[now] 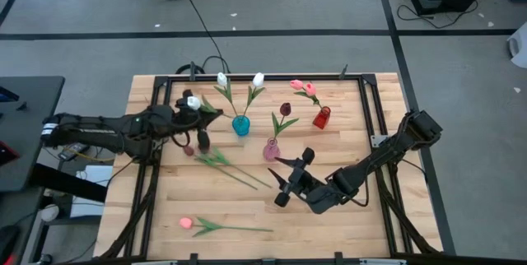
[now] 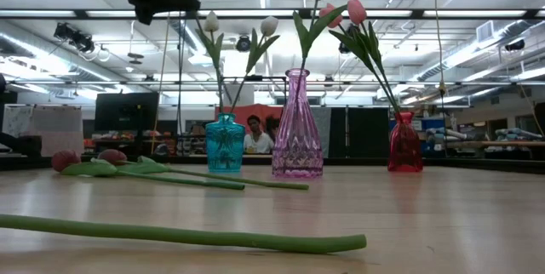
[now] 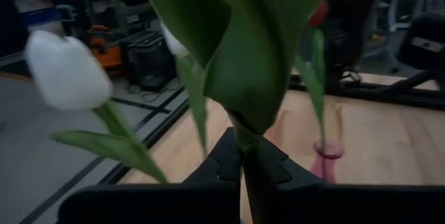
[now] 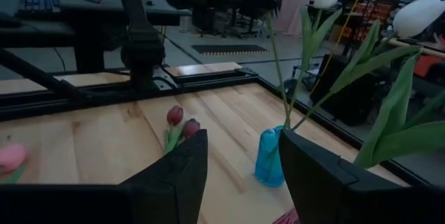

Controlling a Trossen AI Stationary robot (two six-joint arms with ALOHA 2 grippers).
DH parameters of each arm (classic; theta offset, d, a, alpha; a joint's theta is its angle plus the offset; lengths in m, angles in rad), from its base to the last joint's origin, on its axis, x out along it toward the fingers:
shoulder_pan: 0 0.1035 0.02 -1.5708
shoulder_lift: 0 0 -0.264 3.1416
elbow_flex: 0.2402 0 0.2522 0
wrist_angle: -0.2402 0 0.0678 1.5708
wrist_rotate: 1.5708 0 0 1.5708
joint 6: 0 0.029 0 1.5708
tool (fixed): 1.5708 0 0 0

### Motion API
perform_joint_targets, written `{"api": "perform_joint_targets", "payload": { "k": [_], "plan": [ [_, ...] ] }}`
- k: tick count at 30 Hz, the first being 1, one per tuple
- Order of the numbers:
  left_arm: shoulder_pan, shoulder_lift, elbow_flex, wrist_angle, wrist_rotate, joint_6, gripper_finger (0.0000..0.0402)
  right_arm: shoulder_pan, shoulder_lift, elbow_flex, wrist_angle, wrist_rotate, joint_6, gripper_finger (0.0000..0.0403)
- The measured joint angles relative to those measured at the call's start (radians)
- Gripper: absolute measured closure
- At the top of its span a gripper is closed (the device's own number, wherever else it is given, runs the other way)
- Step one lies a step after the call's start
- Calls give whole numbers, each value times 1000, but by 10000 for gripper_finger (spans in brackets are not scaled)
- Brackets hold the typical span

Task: Sort flowers into vase by color
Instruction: Put the white tulip into the blue vase

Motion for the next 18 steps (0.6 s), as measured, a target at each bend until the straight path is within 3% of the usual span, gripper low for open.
{"api": "perform_joint_targets", "payload": {
  "k": [9, 18],
  "plan": [
    [77, 22, 16, -54, 50, 17, 396, -4, 0, 0, -20, -24, 21, 215],
    [115, 121, 17, -38, 93, -3, 396, -4, 0, 0, -19, -30, 28, 215]
  ]
}}
